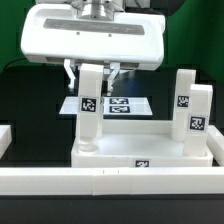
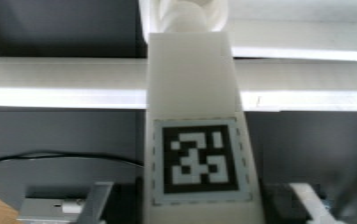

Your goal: Assemble desk

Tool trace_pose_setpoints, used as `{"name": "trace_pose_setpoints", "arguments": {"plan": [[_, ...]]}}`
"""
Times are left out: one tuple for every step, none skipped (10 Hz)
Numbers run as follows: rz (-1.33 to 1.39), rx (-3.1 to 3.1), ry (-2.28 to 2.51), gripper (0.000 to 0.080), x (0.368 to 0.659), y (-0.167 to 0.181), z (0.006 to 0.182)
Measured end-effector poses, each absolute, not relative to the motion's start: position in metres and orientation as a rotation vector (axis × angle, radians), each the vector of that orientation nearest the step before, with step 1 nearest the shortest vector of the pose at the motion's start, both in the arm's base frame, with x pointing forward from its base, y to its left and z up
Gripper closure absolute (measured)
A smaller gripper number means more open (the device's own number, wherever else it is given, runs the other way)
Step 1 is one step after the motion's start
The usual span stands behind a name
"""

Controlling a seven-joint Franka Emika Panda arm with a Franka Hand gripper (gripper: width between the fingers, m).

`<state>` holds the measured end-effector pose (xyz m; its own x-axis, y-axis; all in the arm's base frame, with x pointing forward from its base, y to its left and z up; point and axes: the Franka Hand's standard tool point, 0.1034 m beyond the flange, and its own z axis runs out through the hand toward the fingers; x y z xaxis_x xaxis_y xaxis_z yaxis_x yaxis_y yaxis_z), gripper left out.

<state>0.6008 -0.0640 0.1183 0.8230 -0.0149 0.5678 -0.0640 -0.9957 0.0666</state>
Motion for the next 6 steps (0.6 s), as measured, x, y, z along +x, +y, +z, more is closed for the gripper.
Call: {"name": "trace_pose_setpoints", "arguments": {"plan": [[0.910,2.920,-0.062,0.0514,0.6013,-0.0634,0.1187],[0.905,2.920,-0.066,0.0514,0.6002,-0.0656,0.1165],[0.901,2.920,-0.067,0.0514,0.5996,-0.0660,0.1151],[0.899,2.921,-0.067,0.0514,0.5991,-0.0655,0.1142],[0.900,2.924,-0.061,0.0514,0.5994,-0.0619,0.1138],[0.898,2.926,-0.057,0.0514,0.5992,-0.0602,0.1129]]}}
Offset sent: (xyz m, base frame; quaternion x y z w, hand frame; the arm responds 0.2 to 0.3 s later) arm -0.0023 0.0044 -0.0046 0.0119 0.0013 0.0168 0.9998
